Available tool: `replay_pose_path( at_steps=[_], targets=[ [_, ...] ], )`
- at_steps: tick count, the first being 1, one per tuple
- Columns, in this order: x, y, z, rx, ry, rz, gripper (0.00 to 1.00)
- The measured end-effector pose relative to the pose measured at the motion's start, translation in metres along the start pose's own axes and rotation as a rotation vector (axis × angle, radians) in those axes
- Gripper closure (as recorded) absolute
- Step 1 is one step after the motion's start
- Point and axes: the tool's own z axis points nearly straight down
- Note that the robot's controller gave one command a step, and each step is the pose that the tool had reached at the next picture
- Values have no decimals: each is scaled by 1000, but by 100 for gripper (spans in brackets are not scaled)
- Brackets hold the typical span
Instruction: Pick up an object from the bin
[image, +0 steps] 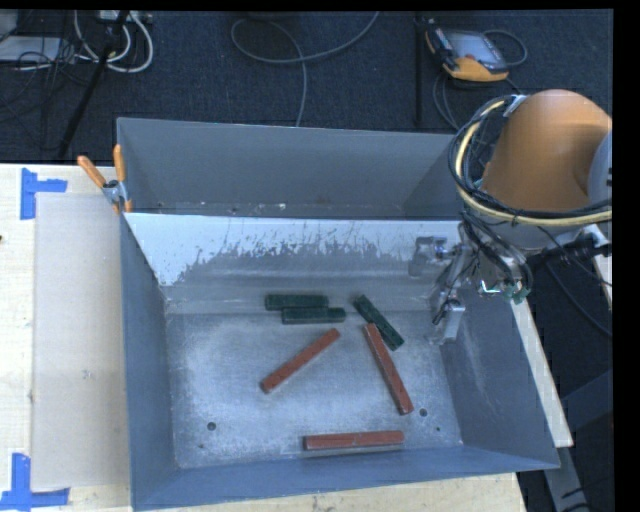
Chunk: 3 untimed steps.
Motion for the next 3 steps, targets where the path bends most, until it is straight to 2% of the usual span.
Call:
replay_pose_path(
  at_steps=[1,2,3],
  targets=[
    [23,74,110,-1,0,-249,0],
    [5,125,169,0,-4,-428,0],
    [3,124,167,2,-7,-428,100]
  ],
)
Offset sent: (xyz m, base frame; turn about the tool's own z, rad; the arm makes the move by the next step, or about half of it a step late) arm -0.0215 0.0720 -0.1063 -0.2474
